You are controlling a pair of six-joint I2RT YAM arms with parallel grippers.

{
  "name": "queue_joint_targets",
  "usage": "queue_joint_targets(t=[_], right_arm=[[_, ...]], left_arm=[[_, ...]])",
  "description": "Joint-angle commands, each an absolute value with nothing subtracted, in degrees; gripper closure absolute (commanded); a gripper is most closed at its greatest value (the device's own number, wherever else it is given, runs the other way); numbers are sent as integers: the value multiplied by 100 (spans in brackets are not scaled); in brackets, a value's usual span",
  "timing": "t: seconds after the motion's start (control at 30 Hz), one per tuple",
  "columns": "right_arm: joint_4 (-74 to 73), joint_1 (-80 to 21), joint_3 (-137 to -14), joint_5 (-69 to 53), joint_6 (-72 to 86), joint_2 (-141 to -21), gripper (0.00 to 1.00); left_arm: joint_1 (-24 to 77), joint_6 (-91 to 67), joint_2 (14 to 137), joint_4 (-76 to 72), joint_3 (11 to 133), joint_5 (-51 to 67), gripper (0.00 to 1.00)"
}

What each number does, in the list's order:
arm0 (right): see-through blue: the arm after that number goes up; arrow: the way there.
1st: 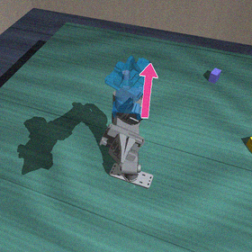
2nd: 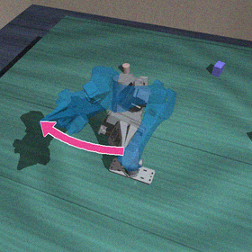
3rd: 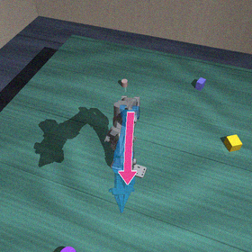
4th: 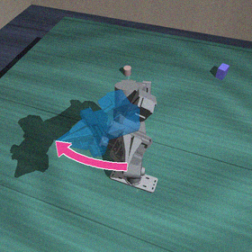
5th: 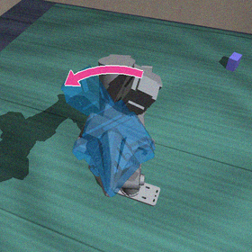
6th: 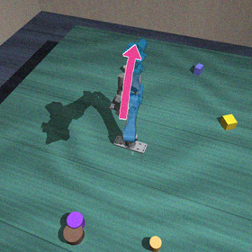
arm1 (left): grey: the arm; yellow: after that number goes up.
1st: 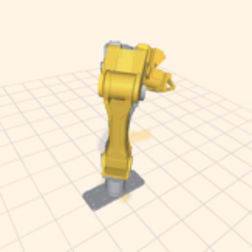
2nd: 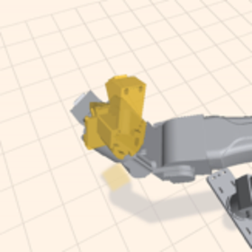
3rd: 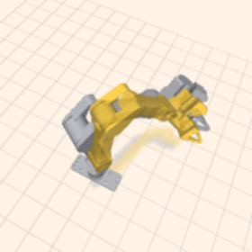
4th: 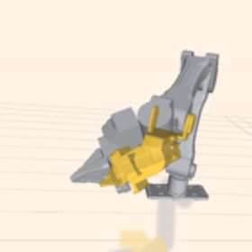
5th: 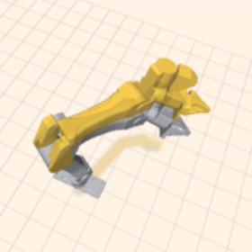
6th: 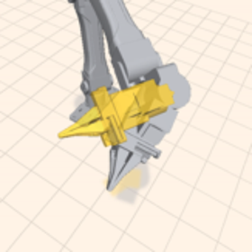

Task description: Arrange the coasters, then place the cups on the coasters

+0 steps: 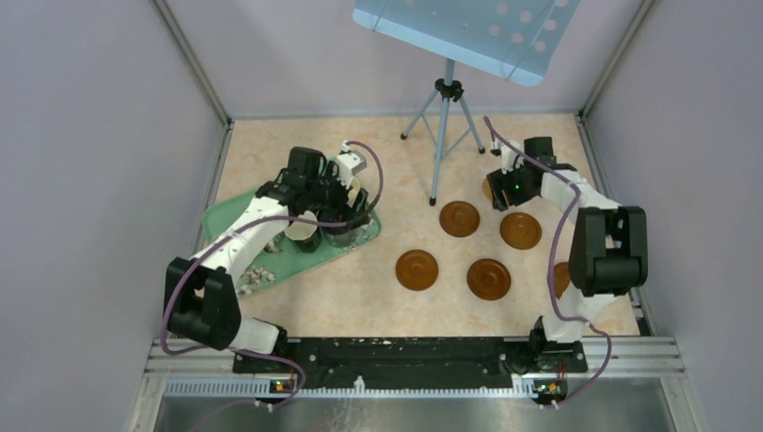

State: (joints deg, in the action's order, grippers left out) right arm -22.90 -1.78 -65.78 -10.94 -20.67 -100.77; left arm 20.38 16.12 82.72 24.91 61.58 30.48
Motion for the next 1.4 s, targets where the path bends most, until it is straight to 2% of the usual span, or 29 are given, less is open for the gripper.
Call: queue_joint_targets(t=[0.0, 0.23, 0.37, 0.53, 0.9, 1.37], right_arm=[[-3148, -487, -6729, -2233, -2554, -9113, 38], [-3475, -1590, -6666, -3027, -3031, -8612, 36], [-3503, -2584, -7174, -3141, -3276, -9004, 34], [-3335, -3348, -7968, -3086, -3547, -9718, 32], [-2722, -4199, -9320, -3158, -4542, -11162, 29], [-3062, -4723, -10239, -2927, -5713, -12283, 30]], left_arm=[[1597, 1381, 7803, 2435, 6162, 3383, 1], [825, 1161, 7485, 2518, 6264, 3861, 1], [499, 962, 7362, 2596, 6416, 3879, 1], [-40, 748, 7257, 2790, 6534, 3897, 1], [-949, 543, 7138, 3199, 6539, 4105, 1], [-1356, 408, 7084, 3037, 6343, 4617, 1]])
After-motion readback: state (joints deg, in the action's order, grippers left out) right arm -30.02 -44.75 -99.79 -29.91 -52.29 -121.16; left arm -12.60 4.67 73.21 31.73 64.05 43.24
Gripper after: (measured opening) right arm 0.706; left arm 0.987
